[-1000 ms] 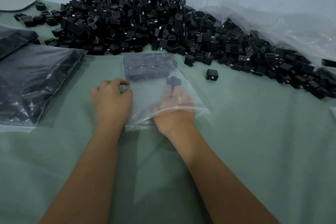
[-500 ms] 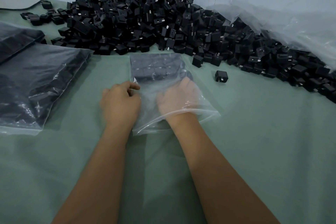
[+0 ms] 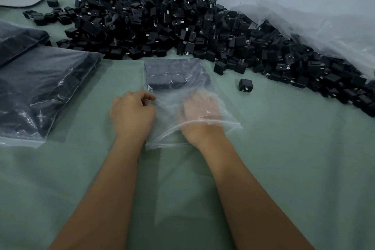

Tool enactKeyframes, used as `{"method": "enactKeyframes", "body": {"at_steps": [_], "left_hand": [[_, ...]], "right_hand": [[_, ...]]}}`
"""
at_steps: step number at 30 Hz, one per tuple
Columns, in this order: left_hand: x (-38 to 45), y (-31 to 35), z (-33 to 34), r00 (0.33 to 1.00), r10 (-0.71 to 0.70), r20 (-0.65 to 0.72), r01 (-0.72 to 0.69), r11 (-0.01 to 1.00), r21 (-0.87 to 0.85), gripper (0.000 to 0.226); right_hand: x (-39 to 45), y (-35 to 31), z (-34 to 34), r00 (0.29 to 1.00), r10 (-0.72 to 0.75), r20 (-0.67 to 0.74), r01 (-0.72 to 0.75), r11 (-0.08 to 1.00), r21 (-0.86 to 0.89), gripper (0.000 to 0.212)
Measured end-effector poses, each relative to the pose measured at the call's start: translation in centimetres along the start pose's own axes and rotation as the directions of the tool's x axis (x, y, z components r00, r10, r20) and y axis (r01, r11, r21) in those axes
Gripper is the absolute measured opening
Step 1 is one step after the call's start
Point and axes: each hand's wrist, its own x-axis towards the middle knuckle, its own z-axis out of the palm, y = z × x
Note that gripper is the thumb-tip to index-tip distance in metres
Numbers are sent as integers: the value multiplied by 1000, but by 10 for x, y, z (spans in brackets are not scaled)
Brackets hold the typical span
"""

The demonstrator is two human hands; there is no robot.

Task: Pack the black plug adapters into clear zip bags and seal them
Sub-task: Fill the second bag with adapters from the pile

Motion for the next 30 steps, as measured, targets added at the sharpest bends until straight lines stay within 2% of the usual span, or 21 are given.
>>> {"method": "enactKeyframes", "body": {"at_steps": [2,4,5,7,9,11,12,13,14,16,17,19,22,24,27,30], "left_hand": [[0,-1,0,1000,1,1,-1,1000,-3,41],[1,-3,1,1000,2,0,-2,1000,-11,42],[0,-3,1,1000,4,-1,-4,1000,-12,42],[0,-4,2,1000,7,-5,-7,1000,-10,41],[1,-6,2,1000,13,-3,-13,1000,-15,40],[2,-8,3,1000,14,-5,-14,999,-32,38],[2,-9,3,1000,20,-12,-20,1000,-22,37],[1,-9,4,999,38,-28,-38,999,7,35],[0,-8,5,996,74,-52,-72,997,41,33],[-1,-5,7,979,182,-90,-177,982,66,28],[-1,-2,7,968,237,-83,-233,971,60,26],[0,1,10,949,316,-17,-314,948,57,25],[2,1,12,941,330,77,-336,938,83,28],[5,0,12,944,310,110,-320,944,83,31],[19,2,12,946,270,177,-289,952,97,38],[39,7,15,936,194,292,-261,942,213,45]], "right_hand": [[-15,-2,-6,984,-179,-18,180,979,99,32],[-30,-8,-12,906,-338,-254,380,915,136,26],[-35,-10,-14,831,-370,-415,458,879,134,24],[-39,-12,-20,650,-372,-662,581,805,118,22],[-39,-6,-31,515,-327,-793,607,792,67,21],[-36,11,-42,437,-190,-879,562,821,102,22],[-34,22,-47,428,-92,-899,525,835,165,22],[-32,34,-50,459,18,-888,467,846,258,21],[-29,45,-52,530,129,-838,380,847,371,19],[-22,65,-48,737,297,-608,150,804,575,17],[-19,73,-43,823,319,-471,66,768,637,17],[-12,80,-31,918,275,-285,3,713,701,18],[-2,75,-20,981,146,-127,-13,701,713,24],[8,71,-17,998,62,-7,-41,740,671,33],[25,71,-18,991,17,135,-81,869,488,45],[42,75,-16,964,6,266,-83,957,279,53]]}}
